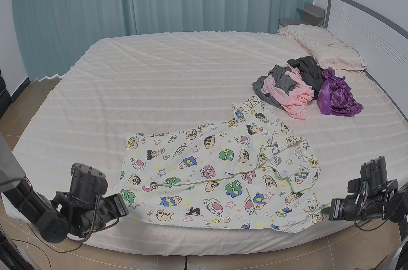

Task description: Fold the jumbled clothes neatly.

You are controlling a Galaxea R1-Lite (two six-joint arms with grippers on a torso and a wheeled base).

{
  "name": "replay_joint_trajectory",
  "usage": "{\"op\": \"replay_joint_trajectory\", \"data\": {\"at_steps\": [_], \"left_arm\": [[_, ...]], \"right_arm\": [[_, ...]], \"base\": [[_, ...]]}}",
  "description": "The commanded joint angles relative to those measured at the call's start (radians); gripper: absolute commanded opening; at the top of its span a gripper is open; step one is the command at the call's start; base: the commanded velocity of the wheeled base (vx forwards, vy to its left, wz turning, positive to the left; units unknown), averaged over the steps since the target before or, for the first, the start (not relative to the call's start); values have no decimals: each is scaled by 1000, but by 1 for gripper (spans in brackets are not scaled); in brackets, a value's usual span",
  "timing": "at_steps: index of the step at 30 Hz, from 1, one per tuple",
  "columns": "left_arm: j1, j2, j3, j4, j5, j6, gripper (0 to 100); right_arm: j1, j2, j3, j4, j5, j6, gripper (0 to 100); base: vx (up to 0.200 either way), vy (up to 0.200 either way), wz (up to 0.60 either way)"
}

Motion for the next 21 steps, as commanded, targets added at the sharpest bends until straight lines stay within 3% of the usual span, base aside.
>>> {"op": "replay_joint_trajectory", "data": {"at_steps": [1,13,21], "left_arm": [[44,54,-163,59,-18,-42,0],[151,247,-473,209,-35,-102,0],[166,354,-568,229,-35,-148,0]], "right_arm": [[-8,54,-146,4,2,43,0],[-21,287,-491,5,-9,152,0],[-14,416,-654,7,-36,253,0]], "base": [[0,0,0],[0,0,0],[0,0,0]]}}
